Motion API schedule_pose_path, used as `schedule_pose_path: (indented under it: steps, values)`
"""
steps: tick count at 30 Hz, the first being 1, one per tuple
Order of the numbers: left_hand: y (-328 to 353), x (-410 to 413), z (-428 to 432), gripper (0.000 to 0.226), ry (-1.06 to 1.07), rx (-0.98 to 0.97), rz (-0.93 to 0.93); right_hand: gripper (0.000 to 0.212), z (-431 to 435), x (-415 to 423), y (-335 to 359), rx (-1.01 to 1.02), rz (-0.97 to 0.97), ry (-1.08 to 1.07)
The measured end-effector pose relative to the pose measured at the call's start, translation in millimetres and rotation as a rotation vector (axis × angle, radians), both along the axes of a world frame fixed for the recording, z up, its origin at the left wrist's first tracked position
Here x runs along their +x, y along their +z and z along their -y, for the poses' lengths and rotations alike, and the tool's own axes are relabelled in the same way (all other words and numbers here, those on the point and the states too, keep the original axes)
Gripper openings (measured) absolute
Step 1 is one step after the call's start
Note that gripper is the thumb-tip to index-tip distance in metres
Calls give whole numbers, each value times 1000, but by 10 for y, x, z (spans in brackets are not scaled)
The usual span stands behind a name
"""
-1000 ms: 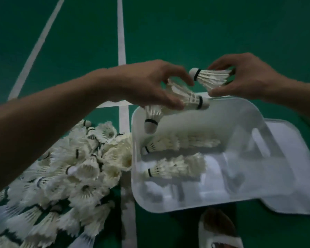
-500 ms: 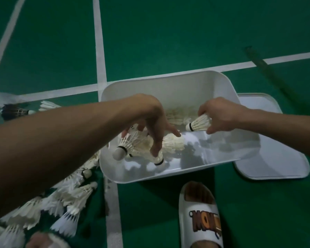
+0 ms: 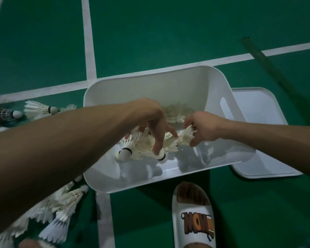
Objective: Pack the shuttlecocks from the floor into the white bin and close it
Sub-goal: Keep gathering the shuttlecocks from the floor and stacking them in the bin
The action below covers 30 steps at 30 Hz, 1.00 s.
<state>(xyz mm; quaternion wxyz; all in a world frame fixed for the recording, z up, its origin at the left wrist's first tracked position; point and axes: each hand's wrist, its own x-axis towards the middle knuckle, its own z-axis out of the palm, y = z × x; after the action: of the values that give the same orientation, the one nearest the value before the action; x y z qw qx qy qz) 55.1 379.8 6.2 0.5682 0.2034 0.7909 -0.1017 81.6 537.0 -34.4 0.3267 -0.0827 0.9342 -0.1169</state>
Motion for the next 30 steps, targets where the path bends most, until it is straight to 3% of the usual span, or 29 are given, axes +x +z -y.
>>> schedule_pose_path:
  steps: [4, 10, 16, 23, 26, 30]
  values:
    - [3, -59, 57, 94, 86, 14, 52, 66, 38, 43, -190, -146, 49, -175]
    - [-82, -104, 131, 100, 108, 29, 77, 69, 54, 19, -269, -99, 92, -159]
    - [-147, -153, 196, 104, 85, 50, 59, 69, 181, 50, -360, -262, 132, -264]
    - [48, -274, 337, 97, 239, 179, 102, 80, 116, -14, -102, -149, 81, -55]
    - [183, -299, 401, 94, 310, 265, 113, 64, 73, -81, 145, -131, 16, -45]
    - [261, -284, 438, 90, 368, 332, 134, 59, 64, -32, 363, -310, 16, -125]
